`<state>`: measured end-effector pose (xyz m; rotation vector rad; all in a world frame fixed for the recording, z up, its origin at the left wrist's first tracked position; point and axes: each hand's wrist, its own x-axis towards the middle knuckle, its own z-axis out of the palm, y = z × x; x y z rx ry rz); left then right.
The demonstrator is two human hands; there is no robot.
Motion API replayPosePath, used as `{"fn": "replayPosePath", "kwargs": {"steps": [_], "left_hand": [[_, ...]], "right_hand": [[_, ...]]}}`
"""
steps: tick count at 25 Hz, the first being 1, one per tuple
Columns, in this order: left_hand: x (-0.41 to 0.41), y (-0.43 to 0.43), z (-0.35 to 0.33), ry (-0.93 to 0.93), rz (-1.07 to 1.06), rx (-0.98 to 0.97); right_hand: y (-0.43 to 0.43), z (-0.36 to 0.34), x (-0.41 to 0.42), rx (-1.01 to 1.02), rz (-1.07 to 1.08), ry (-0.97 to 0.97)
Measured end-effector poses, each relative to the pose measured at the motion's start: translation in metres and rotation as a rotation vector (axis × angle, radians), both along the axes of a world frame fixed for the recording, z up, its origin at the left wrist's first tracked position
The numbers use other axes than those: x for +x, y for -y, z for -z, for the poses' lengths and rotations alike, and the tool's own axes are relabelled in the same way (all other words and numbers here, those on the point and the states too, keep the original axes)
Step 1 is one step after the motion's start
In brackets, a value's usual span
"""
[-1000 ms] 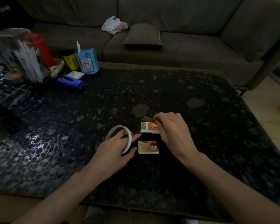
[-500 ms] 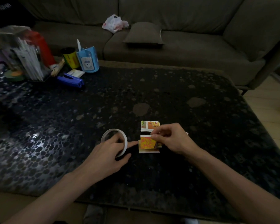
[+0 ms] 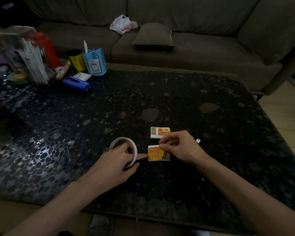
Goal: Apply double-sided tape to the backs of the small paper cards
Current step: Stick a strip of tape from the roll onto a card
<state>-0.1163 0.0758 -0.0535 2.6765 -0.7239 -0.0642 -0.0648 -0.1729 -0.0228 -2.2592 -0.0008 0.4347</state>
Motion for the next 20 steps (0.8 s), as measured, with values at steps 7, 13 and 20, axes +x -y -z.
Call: {"fn": "replayPosePath", "kwargs": {"steps": [7, 13, 20], "left_hand": [[0.0026, -0.0005, 0.0052, 0.04, 0.012, 0.004], [0.0016, 0.0007, 0.0021, 0.057, 0.02, -0.026], [0.0011, 0.0038, 0.0007, 0.066, 0.014, 0.05]], "right_hand": [[-0.0018, -0.002, -0.0026, -0.032, -0.012, 0.009], [-0.0025, -0.0032, -0.0035, -0.053, -0.03, 0.026], [-0.0018, -0.0012, -0.0028, -0.083, -0.058, 0.049]]}}
